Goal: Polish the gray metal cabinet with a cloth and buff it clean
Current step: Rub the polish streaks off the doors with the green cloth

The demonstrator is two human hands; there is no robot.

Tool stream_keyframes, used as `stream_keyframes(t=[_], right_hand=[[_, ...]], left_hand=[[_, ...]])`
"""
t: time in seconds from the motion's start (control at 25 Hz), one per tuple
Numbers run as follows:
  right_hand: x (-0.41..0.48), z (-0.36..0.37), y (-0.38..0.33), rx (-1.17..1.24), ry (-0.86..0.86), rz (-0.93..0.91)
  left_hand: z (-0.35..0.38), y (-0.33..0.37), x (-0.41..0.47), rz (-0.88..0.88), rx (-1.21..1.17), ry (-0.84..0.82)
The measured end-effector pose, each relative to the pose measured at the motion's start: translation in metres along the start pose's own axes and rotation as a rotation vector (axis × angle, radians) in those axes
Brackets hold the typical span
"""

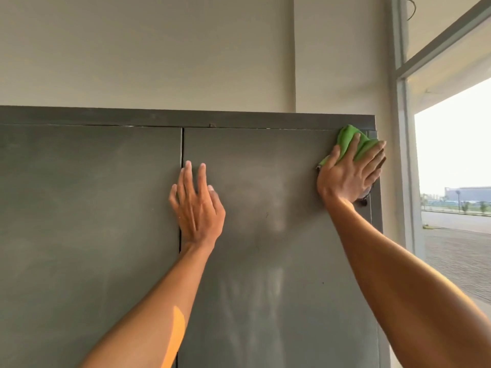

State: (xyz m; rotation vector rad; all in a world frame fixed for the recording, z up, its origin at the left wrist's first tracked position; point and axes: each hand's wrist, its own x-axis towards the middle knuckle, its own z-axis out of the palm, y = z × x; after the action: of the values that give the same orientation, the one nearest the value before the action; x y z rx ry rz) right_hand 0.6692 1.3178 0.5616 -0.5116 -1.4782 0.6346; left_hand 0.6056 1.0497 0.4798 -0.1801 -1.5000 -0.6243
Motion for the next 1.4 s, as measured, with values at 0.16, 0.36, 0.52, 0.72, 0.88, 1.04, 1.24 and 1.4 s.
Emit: stream_keyframes(t=[0.16,0.36,0.52,0.72,0.88,1.04,1.24,1.4], right_hand=[[-0.087,0.027,-0.058,-0.029,-0.009,-0.242],[-0.226,0.056,-0.102,-0.066,-0.281,-1.036],[-0.185,0.048,-0.038,0.003,-0.177,-0.905],[-0.095,0.003,0.063,-0.053,-0.044,-0.225],[-0.129,0.011,0.036,-0.018,-0.006,0.074],[-0.256,0.042,-0.021,-0.05,-0.11,-0.418],[-0.326,0.049,-0.004,0.021,-0.325,-1.173],[-0.262,0.032,0.082,-0.018,-0.114,-0.78]], left_hand=[[-0.014,-0.028,-0.016,-0.058,0.034,0.031],[-0.033,-0.064,-0.042,-0.093,0.059,0.032],[-0.036,-0.066,-0.062,-0.134,0.079,-0.052],[-0.032,-0.053,-0.084,-0.018,0.054,-0.14],[-0.041,-0.073,-0.099,0.053,0.052,-0.207],[-0.059,-0.103,-0.119,0.003,0.104,-0.186],[-0.065,-0.121,-0.148,0.004,0.13,-0.167],[-0.042,-0.072,-0.176,0.064,0.07,-0.212]])
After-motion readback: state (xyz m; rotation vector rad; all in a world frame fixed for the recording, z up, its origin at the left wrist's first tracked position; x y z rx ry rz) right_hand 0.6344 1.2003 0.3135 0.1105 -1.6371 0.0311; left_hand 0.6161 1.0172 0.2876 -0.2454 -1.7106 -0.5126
